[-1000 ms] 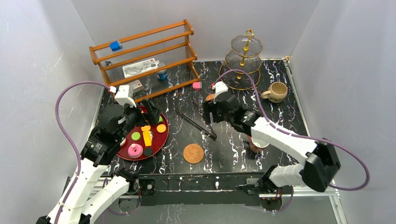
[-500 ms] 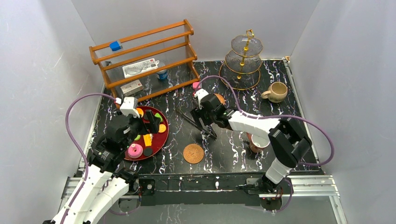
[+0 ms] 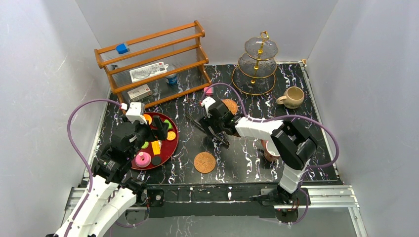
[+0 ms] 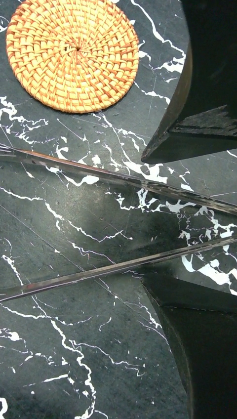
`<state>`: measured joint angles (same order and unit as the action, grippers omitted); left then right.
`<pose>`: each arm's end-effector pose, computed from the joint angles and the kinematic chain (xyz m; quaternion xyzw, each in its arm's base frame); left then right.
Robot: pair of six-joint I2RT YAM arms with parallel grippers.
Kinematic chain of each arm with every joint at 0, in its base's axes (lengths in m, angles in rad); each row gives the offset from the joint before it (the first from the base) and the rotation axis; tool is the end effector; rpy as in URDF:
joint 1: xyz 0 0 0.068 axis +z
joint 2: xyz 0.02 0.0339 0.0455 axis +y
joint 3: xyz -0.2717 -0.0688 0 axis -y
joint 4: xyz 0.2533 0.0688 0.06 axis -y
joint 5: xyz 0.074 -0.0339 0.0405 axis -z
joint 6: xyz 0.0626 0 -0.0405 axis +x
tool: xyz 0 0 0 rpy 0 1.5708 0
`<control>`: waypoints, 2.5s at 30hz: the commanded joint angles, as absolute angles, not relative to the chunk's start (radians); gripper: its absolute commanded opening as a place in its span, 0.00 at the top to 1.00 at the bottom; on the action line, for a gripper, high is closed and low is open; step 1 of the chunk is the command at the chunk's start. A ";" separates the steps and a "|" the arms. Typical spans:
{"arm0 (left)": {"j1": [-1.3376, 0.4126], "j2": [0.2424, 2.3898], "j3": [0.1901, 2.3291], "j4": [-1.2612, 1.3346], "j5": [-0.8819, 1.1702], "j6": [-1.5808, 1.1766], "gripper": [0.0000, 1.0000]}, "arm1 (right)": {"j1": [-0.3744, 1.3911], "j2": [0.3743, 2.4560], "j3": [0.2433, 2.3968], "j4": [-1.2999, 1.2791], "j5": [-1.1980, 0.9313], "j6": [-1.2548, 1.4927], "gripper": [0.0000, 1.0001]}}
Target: Serve the afternoon tea
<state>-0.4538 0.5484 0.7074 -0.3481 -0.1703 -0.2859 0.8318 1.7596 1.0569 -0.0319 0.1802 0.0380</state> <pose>0.1503 -0.0615 0.3290 0.0104 0.7698 -0.1684 0.6156 0.2802 0.2908 0.1716 -0.3181 0.8535 0.0958 0.4014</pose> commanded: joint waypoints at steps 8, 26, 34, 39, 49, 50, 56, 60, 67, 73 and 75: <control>-0.457 0.543 0.706 -0.332 -0.191 -0.265 0.04 | 0.836 1.793 1.045 0.086 0.207 0.016 0.14; -0.457 0.534 0.706 -0.333 -0.198 -0.264 0.04 | 0.836 1.821 0.960 0.163 0.211 0.028 0.23; -0.457 0.539 0.706 -0.334 -0.198 -0.264 0.04 | 0.836 1.807 0.957 0.166 0.228 0.017 0.25; -0.457 0.538 0.706 -0.336 -0.203 -0.262 0.04 | 0.836 1.794 0.934 0.172 0.223 0.012 0.23; -0.457 0.537 0.705 -0.335 -0.202 -0.264 0.04 | 0.836 1.771 0.899 0.178 0.224 0.012 0.22; -0.457 0.537 0.705 -0.335 -0.203 -0.264 0.04 | 0.836 1.772 0.898 0.178 0.225 0.012 0.22; -0.457 0.535 0.704 -0.336 -0.202 -0.264 0.04 | 0.835 1.771 0.894 0.182 0.221 0.014 0.31; -0.457 0.538 0.705 -0.337 -0.202 -0.264 0.04 | 0.836 1.757 0.905 0.164 0.225 0.014 0.32; -0.457 0.535 0.705 -0.337 -0.204 -0.264 0.04 | 0.836 1.694 0.926 0.118 0.224 0.021 0.34; -0.457 0.534 0.705 -0.338 -0.206 -0.265 0.04 | 0.836 1.632 0.943 0.064 0.230 0.040 0.36; -0.457 0.535 0.705 -0.338 -0.206 -0.265 0.04 | 0.836 1.613 0.955 0.036 0.228 0.052 0.37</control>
<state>-0.4538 0.5453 0.7067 -0.3481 -0.1844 -0.2718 0.8337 1.6875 0.9184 0.0673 0.2115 0.0292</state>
